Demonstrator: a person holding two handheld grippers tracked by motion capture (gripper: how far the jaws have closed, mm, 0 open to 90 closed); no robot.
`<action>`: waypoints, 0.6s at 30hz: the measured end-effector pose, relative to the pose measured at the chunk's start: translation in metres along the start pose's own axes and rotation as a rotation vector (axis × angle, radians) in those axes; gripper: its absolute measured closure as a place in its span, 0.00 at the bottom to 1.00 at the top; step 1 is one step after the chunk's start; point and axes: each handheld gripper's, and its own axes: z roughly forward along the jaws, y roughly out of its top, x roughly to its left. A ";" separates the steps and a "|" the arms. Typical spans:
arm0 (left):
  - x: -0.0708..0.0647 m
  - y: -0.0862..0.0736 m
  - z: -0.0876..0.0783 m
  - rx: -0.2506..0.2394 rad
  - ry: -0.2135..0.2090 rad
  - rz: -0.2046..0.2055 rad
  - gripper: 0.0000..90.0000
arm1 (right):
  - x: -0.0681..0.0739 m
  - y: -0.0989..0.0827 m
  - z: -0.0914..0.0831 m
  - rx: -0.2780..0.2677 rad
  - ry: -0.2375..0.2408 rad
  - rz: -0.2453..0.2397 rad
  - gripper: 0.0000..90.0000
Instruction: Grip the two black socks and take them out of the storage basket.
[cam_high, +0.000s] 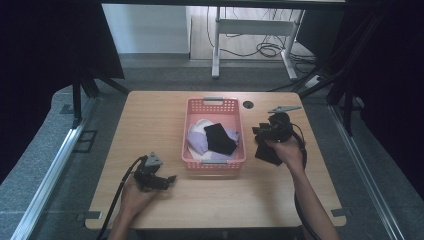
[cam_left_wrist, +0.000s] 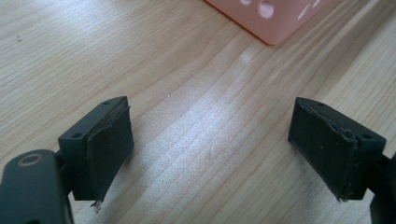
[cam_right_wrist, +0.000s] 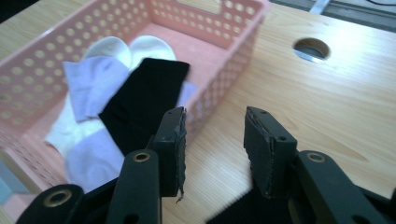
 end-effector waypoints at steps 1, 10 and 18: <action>0.000 0.000 0.000 0.000 0.000 0.000 0.15 | 0.003 0.002 0.002 0.001 0.007 -0.005 0.65; 0.000 0.000 0.000 0.000 0.000 0.000 0.15 | 0.030 0.019 0.028 0.026 0.077 -0.047 0.66; 0.000 0.000 0.000 0.000 0.000 0.000 0.15 | 0.059 0.033 0.055 0.046 0.130 -0.099 0.67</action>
